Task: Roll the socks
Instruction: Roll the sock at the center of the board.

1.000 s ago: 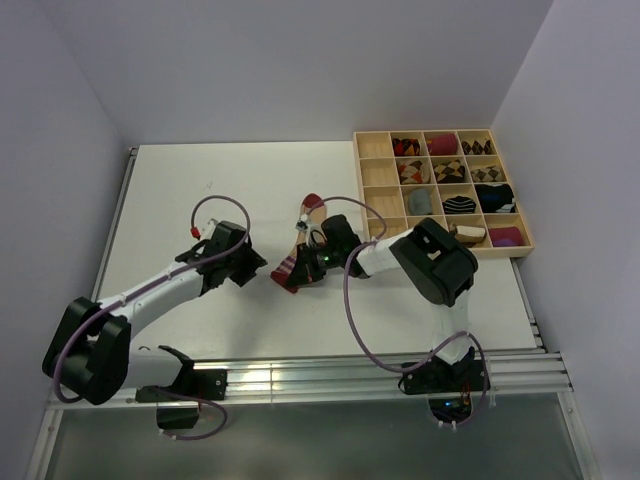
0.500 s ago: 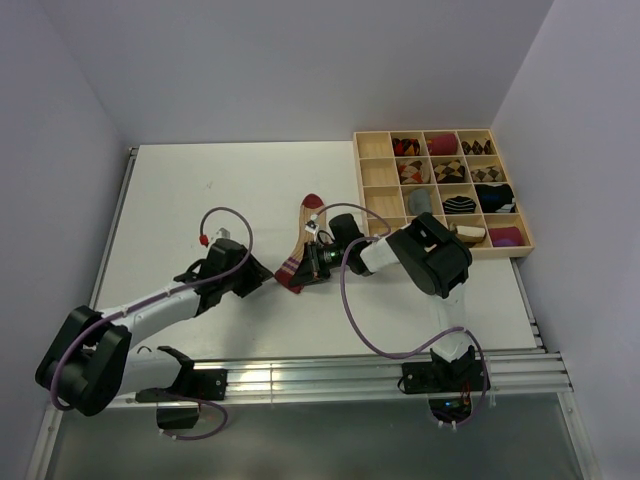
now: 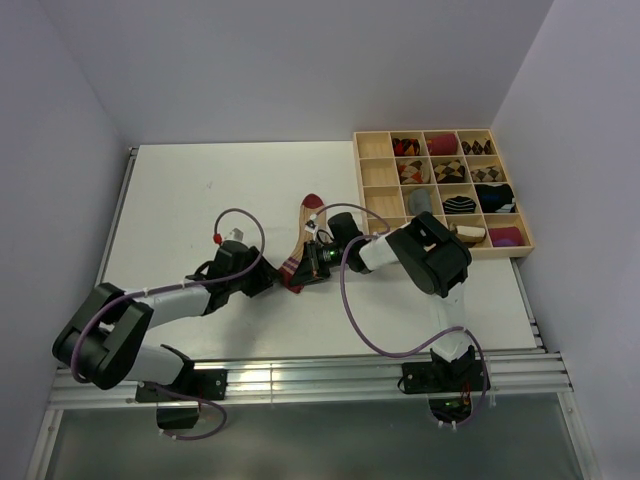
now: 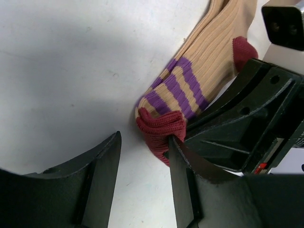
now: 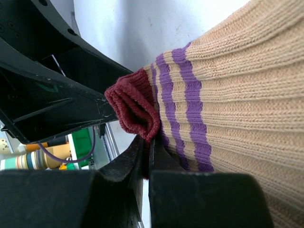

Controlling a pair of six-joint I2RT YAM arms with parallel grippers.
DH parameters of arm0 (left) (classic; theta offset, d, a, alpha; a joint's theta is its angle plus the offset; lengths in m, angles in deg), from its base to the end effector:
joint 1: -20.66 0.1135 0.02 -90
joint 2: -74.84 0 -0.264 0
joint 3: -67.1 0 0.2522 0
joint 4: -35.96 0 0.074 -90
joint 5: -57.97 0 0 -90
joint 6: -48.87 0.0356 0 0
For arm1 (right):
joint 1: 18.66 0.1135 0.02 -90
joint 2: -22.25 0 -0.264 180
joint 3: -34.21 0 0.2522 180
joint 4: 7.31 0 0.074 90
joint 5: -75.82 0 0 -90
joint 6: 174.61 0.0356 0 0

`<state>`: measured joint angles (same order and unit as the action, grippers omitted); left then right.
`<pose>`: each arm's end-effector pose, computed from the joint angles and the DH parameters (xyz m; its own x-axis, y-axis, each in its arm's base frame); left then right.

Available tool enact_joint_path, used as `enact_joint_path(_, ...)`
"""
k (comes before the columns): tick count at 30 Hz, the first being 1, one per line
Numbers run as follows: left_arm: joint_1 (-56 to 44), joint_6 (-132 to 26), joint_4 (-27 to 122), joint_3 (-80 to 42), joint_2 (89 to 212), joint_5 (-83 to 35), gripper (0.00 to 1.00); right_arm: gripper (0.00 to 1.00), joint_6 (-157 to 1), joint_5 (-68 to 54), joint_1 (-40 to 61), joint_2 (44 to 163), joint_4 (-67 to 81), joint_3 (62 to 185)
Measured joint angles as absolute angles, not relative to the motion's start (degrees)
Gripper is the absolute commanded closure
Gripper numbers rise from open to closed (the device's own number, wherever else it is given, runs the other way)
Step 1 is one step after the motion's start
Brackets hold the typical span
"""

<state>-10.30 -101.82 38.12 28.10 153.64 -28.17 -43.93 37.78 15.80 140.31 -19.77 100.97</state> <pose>0.2079 -0.1275 0.1378 -0.7657 -0.5552 -0.3248 -0.2277 0.7062 -0.6705 0.2946 0.2362 0.0895 -0.9491 -0.1642 -0.2687 -0.3109 0.3534 0.8823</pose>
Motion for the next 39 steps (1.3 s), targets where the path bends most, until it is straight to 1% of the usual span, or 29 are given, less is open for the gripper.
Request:
enact_joint_path(12,-10.4,-102.6,35.8,27.4,156.0,-28.9,0.51,1.0,-44.4,37.7,15.8,140.4,-16.2,102.5)
enact_joint_path(14,-10.4,-103.3,36.0,26.9,156.5,-29.2,0.55,1.0,-44.6,37.7,15.8,140.4,-15.5,102.8)
enact_joint_path(18,-10.5,-104.4,38.7,24.0,159.1,-30.4,0.69,0.99,-45.1,37.5,15.8,140.4,-14.2,103.3)
enact_joint_path(20,-10.5,-104.9,40.4,22.5,160.2,-30.8,0.74,0.96,-45.3,37.3,15.8,140.4,-13.7,103.6)
enact_joint_path(21,-10.5,-105.1,41.4,21.7,160.6,-31.0,0.78,0.94,-45.4,37.1,15.8,140.4,-13.4,103.6)
enact_joint_path(22,-10.6,-105.3,42.2,21.1,161.0,-31.1,0.79,0.92,-45.5,36.9,15.8,140.2,-13.0,103.8)
enact_joint_path(23,-10.6,-105.3,43.2,20.4,161.3,-31.3,0.8,0.86,-45.7,36.5,15.8,140.1,-12.5,103.9)
enact_joint_path(24,-10.7,-105.4,44.1,19.8,161.6,-31.5,0.81,0.83,-46.0,36.0,15.8,139.8,-11.8,104.0)
enact_joint_path(25,-10.7,-105.4,44.7,19.2,161.8,-31.6,0.81,0.75,-46.5,35.3,15.8,139.3,-11.1,104.0)
enact_joint_path(28,-11.1,-105.3,48.0,16.6,163.0,-32.3,0.82,0.64,-48.7,32.3,16.3,136.9,-8.1,104.1)
enact_joint_path(31,-12.0,-105.1,51.8,13.8,164.0,-34.0,0.83,0.58,-52.5,26.4,17.4,132.9,-4.3,103.9)
enact_joint_path(33,-12.8,-104.8,54.3,12.2,164.5,-35.5,0.83,0.57,-55.1,21.8,18.1,129.0,-1.7,102.9)
enact_joint_path(36,-13.6,-104.2,56.8,10.8,164.8,-37.1,0.83,0.59,-58.3,14.6,19.5,122.1,0.5,100.3)
enact_joint_path(39,-14.3,-103.5,58.7,9.9,164.8,-38.6,0.83,0.66,-60.5,8.7,21.1,115.7,1.1,98.0)
